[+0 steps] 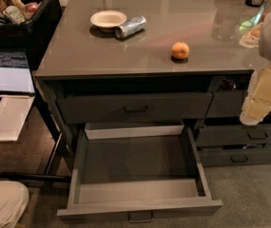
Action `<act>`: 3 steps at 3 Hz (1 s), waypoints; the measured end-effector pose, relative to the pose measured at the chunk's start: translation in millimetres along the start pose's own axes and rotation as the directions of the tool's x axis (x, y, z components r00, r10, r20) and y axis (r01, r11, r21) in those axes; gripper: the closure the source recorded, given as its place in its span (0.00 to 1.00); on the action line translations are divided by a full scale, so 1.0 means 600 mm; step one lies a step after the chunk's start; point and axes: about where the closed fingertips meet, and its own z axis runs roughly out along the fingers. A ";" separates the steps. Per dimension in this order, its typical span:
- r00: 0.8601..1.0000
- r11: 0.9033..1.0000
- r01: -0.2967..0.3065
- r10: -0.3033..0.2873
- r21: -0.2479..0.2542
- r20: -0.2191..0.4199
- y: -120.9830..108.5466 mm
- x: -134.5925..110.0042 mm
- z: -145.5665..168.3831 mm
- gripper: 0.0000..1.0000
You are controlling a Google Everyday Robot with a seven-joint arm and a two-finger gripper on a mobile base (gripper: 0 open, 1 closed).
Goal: Close middle drawer
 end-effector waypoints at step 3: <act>0.995 1.000 0.021 -0.020 -0.002 0.099 0.049 0.026 0.082 0.00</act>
Offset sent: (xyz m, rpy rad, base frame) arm -0.0182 0.0057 -0.0473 0.0789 -0.0309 0.0660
